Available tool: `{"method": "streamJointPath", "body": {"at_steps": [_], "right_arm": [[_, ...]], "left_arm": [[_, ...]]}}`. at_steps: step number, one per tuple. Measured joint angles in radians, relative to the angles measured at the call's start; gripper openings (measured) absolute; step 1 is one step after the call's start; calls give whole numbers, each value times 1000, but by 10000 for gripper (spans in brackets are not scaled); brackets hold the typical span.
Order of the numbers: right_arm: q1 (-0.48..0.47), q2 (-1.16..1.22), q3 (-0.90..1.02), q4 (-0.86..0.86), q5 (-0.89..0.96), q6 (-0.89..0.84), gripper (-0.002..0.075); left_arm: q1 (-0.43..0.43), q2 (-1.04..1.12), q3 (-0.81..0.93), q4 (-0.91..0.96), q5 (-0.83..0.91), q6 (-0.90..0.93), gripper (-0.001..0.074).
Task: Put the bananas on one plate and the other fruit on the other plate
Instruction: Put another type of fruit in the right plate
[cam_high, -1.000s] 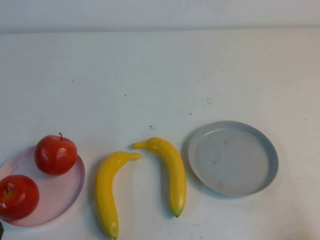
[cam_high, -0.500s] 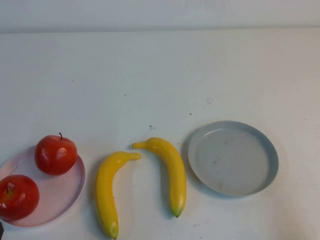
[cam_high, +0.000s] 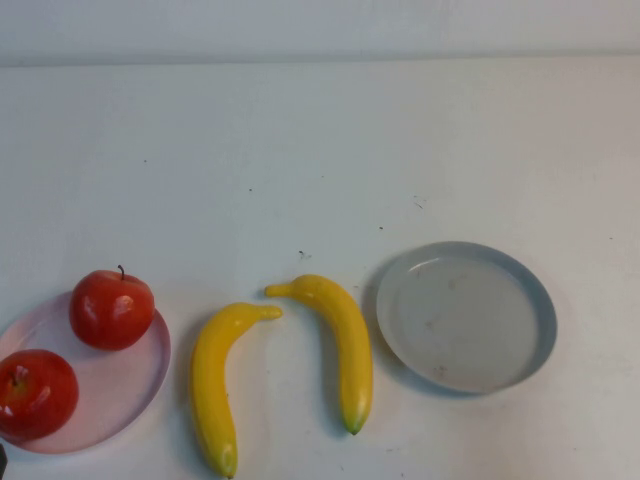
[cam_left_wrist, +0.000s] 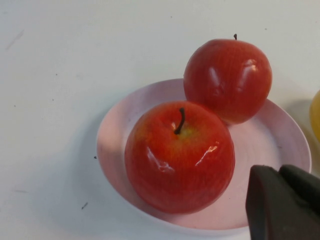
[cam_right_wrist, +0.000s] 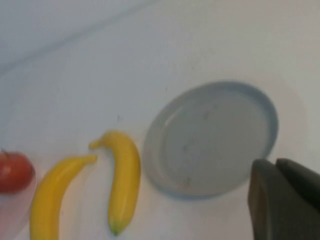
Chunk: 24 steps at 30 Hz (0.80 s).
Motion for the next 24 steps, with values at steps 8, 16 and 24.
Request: {"method": "streamJointPath", "body": {"at_steps": [8,16,24], "right_arm": [[0,386,-260,-31,339,-110,-15],[57,704,-425,-14,368,-198,-15],[371,983,-556,-117,275,-90,-15]], "left_arm": [[0,0,0,0,0,0,4],[0,0,0,0,0,0,4],[0,0,0,0,0,0,4]]}}
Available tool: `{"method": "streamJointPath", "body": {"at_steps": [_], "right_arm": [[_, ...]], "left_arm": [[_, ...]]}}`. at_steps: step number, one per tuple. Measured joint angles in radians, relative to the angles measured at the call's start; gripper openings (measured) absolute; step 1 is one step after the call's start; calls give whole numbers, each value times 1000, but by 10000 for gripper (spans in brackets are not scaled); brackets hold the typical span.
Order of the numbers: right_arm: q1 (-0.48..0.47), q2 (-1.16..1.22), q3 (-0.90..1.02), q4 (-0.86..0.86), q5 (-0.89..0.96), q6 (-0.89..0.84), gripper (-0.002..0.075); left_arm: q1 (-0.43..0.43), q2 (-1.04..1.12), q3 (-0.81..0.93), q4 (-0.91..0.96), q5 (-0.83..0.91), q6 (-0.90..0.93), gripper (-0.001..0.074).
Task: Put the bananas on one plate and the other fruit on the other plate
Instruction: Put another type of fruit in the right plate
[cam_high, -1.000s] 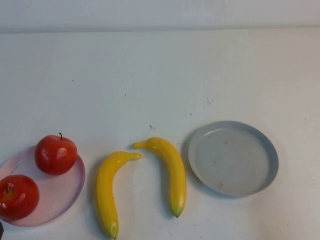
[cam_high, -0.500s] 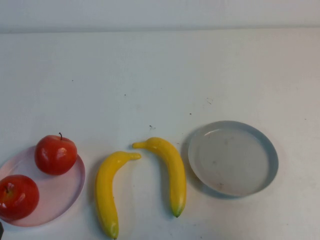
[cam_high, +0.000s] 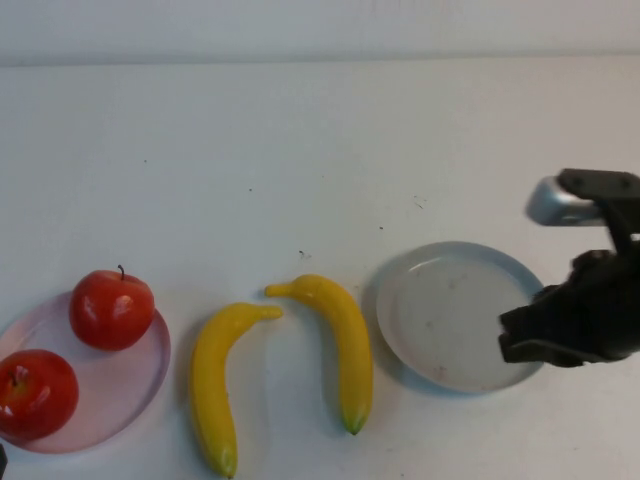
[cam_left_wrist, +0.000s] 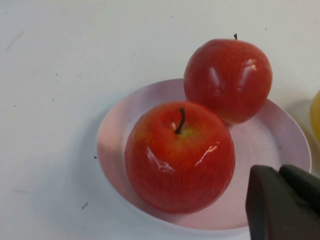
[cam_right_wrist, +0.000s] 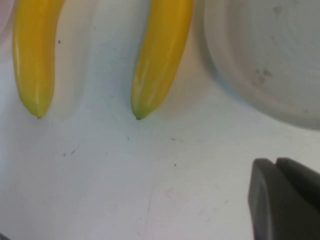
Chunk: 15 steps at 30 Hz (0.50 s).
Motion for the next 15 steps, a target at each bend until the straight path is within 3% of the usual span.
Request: {"method": "streamJointPath", "body": {"at_steps": [4,10,15], "right_arm": [[165,158,-115,-140,-7,112,-15],[281,371,-333,-210,29,135,4],[288,552,-534,-232,83,135,179]], "left_arm": [[0,0,0,0,0,0,4],[0,0,0,0,0,0,4],[0,0,0,0,0,0,4]]}}
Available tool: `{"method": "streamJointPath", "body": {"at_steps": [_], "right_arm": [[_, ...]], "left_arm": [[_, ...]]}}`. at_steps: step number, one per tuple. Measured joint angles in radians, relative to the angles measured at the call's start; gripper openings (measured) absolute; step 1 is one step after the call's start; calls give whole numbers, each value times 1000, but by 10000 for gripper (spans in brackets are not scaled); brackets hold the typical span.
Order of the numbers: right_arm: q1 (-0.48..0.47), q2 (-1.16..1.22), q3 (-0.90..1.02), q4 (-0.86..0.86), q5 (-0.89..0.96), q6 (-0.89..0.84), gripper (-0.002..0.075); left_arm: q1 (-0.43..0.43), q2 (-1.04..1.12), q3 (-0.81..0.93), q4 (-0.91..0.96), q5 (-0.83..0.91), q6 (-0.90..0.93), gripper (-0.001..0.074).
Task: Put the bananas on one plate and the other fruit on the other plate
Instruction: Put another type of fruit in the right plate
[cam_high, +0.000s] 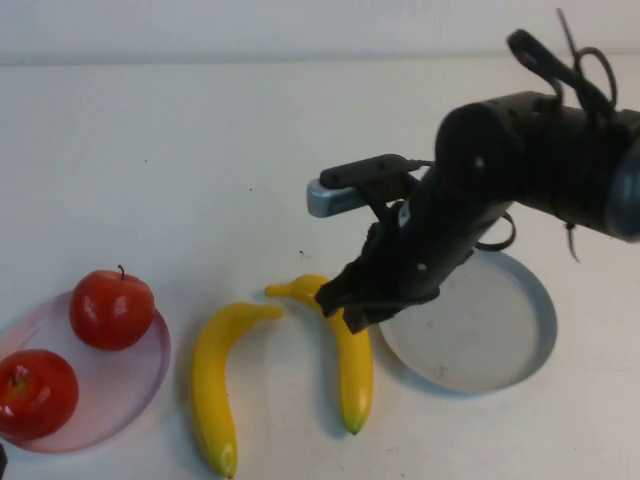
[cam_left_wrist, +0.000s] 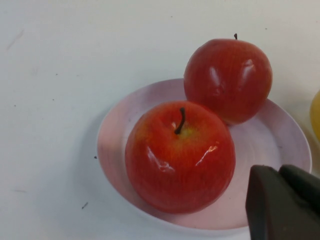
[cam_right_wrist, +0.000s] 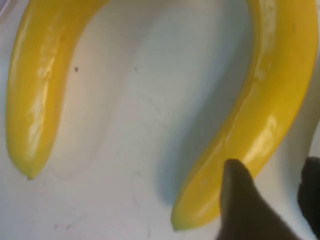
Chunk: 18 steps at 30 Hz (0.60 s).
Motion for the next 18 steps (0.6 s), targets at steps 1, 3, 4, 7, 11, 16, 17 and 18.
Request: {"method": "streamJointPath", "body": {"at_steps": [1,3,4,7,11,16,17,18], "right_arm": [[0,35,-40,-10,10,0,232],[0,89,-103,-30,30,0,321],[0,127,-150,-44,44,0,358],[0,211,-254,-91,77,0,407],[0,308,-367,-161,122,0,420],[0,400,-467,-202,153,-9,424],[0,407,-476,-200,156,-20,424],[2,412,-483,-200,157,-30,424]], "left_arm": [[0,0,0,0,0,0,4],[0,0,0,0,0,0,4],[0,0,0,0,0,0,4],[0,0,0,0,0,0,4],[0,0,0,0,0,0,4],[0,0,0,0,0,0,4],[0,0,0,0,0,0,4],[0,0,0,0,0,0,4]]}}
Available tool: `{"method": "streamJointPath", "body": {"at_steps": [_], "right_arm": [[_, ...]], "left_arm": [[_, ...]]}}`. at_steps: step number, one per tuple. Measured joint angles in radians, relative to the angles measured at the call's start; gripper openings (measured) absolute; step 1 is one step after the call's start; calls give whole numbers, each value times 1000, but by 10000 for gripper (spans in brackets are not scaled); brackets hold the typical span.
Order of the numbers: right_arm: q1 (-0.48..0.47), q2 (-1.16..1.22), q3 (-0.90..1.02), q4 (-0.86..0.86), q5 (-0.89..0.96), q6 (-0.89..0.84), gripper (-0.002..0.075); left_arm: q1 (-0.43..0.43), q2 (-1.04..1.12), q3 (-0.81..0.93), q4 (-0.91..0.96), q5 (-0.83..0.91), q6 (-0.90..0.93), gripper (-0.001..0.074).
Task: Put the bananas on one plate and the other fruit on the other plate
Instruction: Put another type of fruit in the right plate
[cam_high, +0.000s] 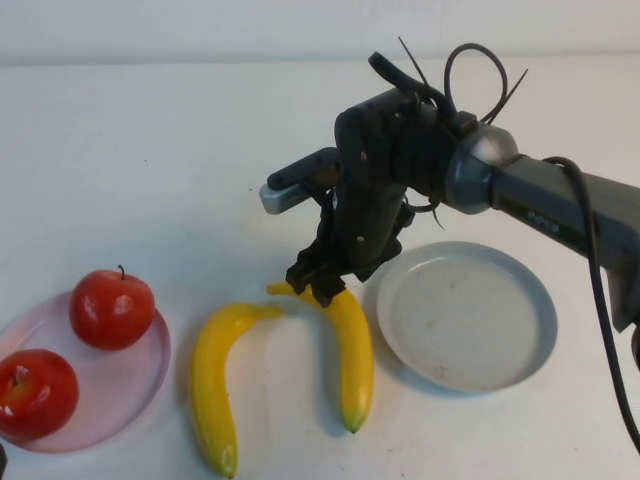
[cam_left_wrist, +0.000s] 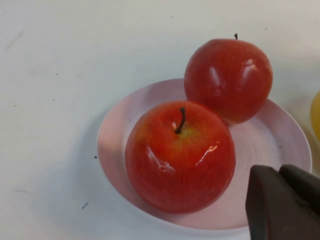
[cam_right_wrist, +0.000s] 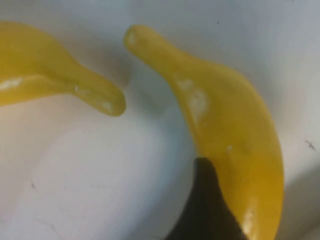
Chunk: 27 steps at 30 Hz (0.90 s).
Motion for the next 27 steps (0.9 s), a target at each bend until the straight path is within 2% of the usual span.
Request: {"method": "streamJointPath", "body": {"at_steps": [7,13,19,23,27], "right_arm": [[2,40,-7,-1,9,-77,408],[18,58,-9,-3,9,-90,307],[21,62,-94,0,68,-90,302],[21,55,-200,0,85,-31,302],[21,4,-229,-34,94,7,302]], "left_arm": [[0,0,0,0,0,0,4],[0,0,0,0,0,0,4],[0,0,0,0,0,0,4],[0,0,0,0,0,0,4],[0,0,0,0,0,0,4]]}}
